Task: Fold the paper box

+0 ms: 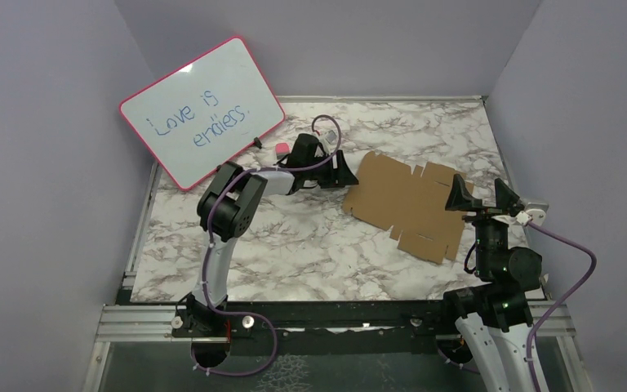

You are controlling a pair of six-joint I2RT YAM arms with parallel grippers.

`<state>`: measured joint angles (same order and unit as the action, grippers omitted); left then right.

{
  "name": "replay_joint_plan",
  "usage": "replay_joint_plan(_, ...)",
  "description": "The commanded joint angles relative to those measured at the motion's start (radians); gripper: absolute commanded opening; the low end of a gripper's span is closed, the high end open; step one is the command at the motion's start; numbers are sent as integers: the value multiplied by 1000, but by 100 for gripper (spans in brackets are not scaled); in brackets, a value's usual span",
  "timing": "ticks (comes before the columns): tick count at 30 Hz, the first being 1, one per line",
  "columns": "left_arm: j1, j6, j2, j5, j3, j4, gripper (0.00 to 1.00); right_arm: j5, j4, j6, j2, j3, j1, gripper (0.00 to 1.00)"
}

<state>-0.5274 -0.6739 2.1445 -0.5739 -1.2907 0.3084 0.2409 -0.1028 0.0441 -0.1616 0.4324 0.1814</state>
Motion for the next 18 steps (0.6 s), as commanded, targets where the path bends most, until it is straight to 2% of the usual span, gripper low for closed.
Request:
replay_joint_plan(1, -16, -14, 71, -66, -42, 9, 64, -22, 1, -3, -2, 2, 3, 100)
replay_joint_plan(13, -17, -33, 181, -111, -119, 1, 52, -25, 2, -4, -13, 3, 3, 100)
replay_joint_plan(18, -14, -32, 195, -122, -133, 0, 41, -27, 3, -4, -16, 3, 4, 100)
